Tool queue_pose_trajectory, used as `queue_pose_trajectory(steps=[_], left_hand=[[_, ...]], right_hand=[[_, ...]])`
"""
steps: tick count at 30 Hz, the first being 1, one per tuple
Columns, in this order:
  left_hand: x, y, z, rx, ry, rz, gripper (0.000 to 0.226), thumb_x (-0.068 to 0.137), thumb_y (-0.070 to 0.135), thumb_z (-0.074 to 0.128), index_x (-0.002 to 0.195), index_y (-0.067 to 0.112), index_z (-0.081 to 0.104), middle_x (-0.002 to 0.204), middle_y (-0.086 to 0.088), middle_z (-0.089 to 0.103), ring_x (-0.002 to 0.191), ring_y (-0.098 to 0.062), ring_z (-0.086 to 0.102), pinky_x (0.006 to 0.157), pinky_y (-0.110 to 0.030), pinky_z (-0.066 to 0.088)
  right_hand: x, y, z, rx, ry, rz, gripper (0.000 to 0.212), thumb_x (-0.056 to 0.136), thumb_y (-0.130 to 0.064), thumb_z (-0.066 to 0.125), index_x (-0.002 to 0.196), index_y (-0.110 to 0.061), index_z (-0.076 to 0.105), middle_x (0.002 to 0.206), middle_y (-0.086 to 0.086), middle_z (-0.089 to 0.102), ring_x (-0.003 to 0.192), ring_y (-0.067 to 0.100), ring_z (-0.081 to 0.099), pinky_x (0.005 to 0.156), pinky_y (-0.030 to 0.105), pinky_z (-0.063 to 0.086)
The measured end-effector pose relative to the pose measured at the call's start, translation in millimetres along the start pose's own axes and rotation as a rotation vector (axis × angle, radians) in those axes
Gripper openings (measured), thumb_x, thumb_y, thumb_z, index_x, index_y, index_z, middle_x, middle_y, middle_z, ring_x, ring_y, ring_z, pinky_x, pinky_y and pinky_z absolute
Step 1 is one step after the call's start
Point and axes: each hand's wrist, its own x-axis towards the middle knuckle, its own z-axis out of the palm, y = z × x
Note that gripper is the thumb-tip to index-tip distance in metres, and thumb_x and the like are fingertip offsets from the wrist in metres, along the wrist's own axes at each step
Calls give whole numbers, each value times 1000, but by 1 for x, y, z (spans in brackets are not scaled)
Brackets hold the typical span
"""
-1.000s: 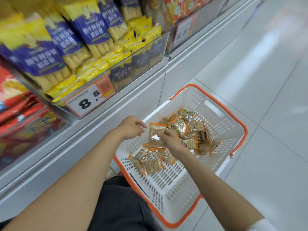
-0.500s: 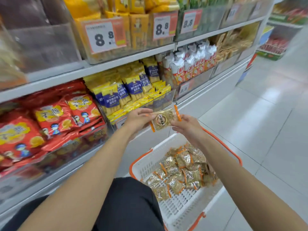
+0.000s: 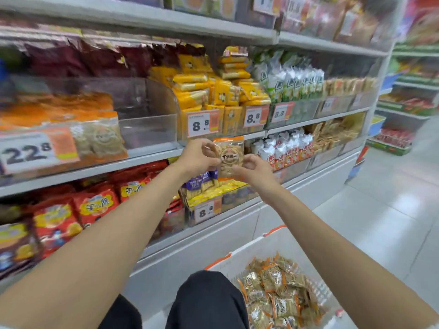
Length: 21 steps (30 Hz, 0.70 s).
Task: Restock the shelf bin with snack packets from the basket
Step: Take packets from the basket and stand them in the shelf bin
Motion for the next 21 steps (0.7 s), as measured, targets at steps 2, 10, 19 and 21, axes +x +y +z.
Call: queue_pose_trajectory(steps=[2, 10, 19, 21], left_hand=[[-1, 12, -12, 53, 42, 91, 13, 81, -5, 71, 90, 3, 65, 74, -4, 63, 64, -9, 58, 54, -14, 51], [8, 52, -68, 123, 134, 145, 17, 80, 6, 77, 93, 5, 67, 88, -13, 68, 70, -16, 63, 53, -21, 54], [15, 69, -138, -37, 168, 131, 22, 82, -5, 71, 95, 13, 65, 87, -7, 65, 77, -16, 65, 66, -22, 59], [22, 71, -163, -83, 161, 131, 20, 83, -6, 67, 91, 12, 66, 88, -7, 66, 80, -17, 66, 72, -26, 60]], right_hand=[[0, -18, 6, -162, -41, -99, 16, 83, -6, 73, 98, -9, 66, 91, 7, 70, 79, 14, 64, 72, 32, 52], [15, -86, 29, -231, -48, -237, 19, 87, -11, 70, 106, -13, 68, 97, 2, 72, 91, 20, 69, 83, 40, 57], [40, -145, 78, -535, -5, -465, 15, 88, -19, 66, 99, -9, 64, 86, 3, 69, 75, 20, 65, 63, 36, 53], [51, -157, 97, -534, 3, -515, 15, 88, -18, 65, 100, -9, 65, 87, 2, 68, 76, 19, 63, 64, 36, 53]])
